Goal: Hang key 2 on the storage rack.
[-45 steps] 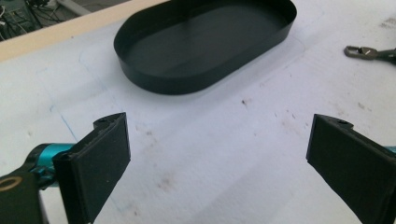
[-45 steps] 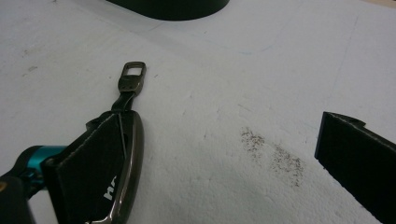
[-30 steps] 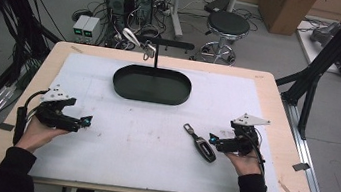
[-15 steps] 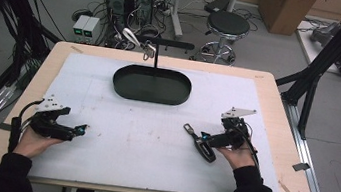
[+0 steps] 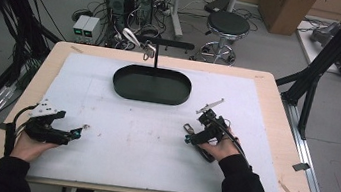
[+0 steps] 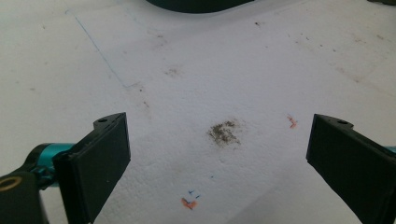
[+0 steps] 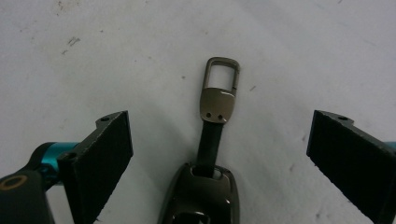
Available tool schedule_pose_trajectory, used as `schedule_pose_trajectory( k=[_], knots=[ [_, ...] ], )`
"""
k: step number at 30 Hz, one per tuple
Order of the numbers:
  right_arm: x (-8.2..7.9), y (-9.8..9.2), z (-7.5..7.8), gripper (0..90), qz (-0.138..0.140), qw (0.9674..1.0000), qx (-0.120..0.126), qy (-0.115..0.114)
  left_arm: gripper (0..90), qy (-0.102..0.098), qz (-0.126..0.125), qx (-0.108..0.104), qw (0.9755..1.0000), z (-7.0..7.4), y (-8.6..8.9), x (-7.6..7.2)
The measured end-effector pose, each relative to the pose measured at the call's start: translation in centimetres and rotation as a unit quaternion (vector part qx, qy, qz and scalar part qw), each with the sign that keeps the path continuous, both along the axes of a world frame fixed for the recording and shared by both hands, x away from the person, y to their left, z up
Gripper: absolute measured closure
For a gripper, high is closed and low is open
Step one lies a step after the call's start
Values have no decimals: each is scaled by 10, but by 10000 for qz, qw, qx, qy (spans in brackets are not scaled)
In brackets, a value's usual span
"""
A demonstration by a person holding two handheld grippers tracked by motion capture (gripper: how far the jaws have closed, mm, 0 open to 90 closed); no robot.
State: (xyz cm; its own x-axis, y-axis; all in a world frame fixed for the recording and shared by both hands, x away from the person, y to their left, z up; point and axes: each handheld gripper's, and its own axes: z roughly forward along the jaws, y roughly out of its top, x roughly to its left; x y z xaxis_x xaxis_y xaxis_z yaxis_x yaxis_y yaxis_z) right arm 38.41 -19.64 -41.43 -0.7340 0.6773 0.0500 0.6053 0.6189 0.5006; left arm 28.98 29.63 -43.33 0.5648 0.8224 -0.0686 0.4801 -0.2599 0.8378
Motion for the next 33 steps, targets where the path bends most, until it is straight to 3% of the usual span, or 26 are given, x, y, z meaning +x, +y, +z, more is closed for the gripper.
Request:
schedule_pose_trajectory(
  k=[5,7,18,28,33],
  knots=[
    [4,14,-4,81,-33,9990,-283,355,68,-12,-12,-33,10000,1,1,-1],
    [4,16,-4,167,16,9986,-269,461,68,-9,-17,-32,10000,1,1,-1],
    [4,12,-1,321,-137,9968,-224,761,68,6,5,-17,10000,-1,1,0],
    [1,13,1,587,-102,9971,-362,660,68,-4,5,-28,10000,0,0,-1],
    [0,13,1,743,-43,9971,-591,475,68,46,-39,-67,10000,-1,0,0]
  ],
)
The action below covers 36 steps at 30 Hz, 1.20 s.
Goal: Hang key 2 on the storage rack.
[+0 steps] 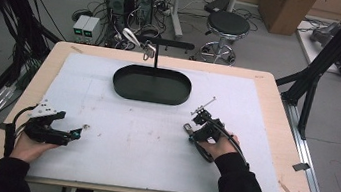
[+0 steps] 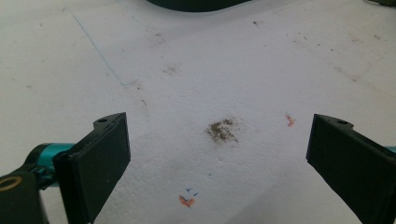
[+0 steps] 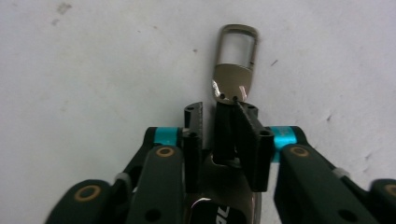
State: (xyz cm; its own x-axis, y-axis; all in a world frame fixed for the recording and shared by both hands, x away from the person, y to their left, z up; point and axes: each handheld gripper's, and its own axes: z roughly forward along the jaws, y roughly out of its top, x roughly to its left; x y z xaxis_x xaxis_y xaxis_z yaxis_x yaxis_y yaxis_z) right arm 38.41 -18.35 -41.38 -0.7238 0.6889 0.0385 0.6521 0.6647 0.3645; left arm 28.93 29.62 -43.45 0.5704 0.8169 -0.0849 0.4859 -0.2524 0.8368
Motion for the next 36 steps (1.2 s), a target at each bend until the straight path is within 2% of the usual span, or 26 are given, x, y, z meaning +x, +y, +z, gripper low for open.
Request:
schedule_pose_trajectory(
  k=[3,6,11,21,26,32,36],
  knots=[
    [-4,4,0,829,48,9994,-226,-240,68,-12,-53,-24,10000,0,-1,0],
    [-5,2,-1,869,159,9993,-138,-307,68,-17,-53,-3,10000,0,-2,-1],
    [-7,4,1,883,212,9989,-154,-383,68,-56,-53,-30,10000,1,-2,-1],
    [-4,-8,8,885,91,9991,299,-300,68,-76,-90,-40,9999,1,-4,-2],
    [-3,-11,9,883,118,9987,474,-148,68,-85,-108,-41,9999,1,-5,-2],
    [-2,-14,12,884,87,9982,575,-147,68,-71,-116,-59,9999,1,-5,-2],
    [0,-19,16,884,-8,9967,789,-202,68,-76,-111,-66,9999,1,-5,-2]
  ],
)
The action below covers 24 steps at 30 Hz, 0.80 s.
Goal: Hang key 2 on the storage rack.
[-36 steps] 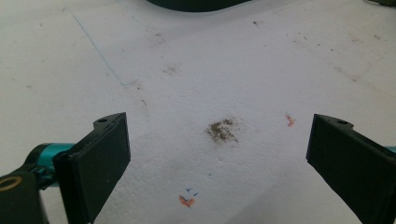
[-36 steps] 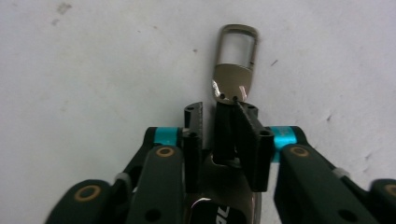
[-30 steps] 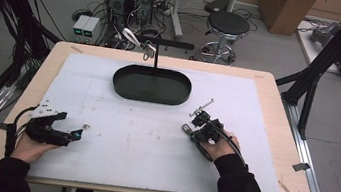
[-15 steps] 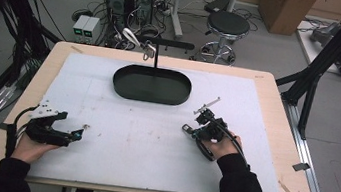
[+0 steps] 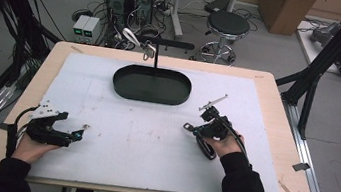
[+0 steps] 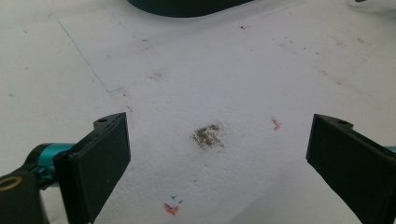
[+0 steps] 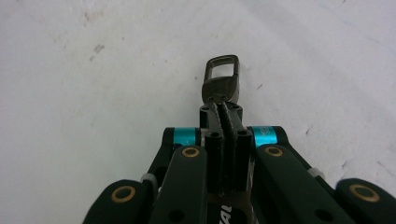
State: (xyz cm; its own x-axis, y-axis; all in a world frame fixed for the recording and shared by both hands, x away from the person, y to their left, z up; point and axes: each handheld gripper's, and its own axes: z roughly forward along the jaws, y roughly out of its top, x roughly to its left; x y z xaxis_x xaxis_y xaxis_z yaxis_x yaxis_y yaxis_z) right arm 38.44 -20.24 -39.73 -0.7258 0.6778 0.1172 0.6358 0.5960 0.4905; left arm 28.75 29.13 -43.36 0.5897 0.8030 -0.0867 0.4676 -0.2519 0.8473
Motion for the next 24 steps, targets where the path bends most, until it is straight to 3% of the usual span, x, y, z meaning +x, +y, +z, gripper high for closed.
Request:
schedule_pose_trajectory(
  k=[11,24],
  knots=[
    [9,-3,28,884,-32,9994,286,-212,68,-5,-19,-49,10000,0,1,1],
    [25,6,54,883,67,9986,484,-203,68,-19,-17,-99,9999,1,2,0]
  ],
)
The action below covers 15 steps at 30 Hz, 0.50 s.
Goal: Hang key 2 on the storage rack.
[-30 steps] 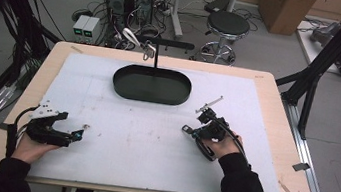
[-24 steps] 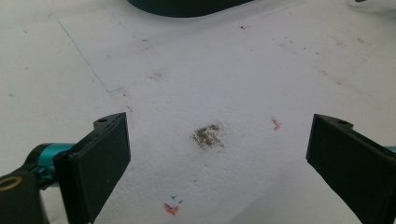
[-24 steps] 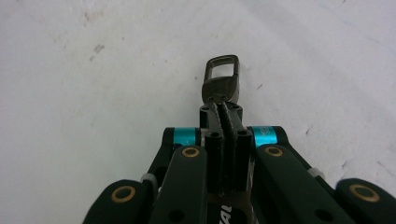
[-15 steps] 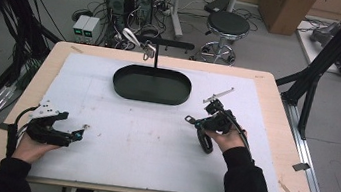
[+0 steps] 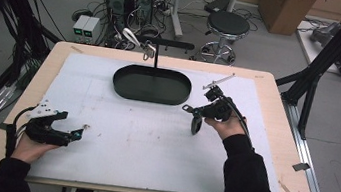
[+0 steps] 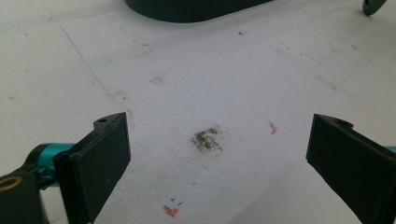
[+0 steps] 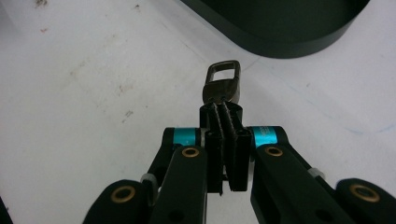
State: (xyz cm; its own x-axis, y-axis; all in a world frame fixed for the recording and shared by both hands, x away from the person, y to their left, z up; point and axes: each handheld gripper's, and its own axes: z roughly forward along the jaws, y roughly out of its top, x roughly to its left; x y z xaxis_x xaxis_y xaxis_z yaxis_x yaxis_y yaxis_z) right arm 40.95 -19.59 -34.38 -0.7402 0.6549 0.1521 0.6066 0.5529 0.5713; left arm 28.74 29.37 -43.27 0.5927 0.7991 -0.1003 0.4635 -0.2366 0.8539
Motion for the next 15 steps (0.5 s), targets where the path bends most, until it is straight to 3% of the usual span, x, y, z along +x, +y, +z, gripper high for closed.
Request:
schedule_pose_trajectory(
  k=[6,12,15],
  knots=[
    [7,7,8,883,41,9999,103,21,68,19,-34,-20,10000,-1,0,1],
    [13,7,23,883,30,9994,287,-198,68,11,-50,-48,10000,-1,-1,0],
    [16,11,27,882,16,9995,262,-167,69,1,-52,-42,10000,0,0,0]
  ],
)
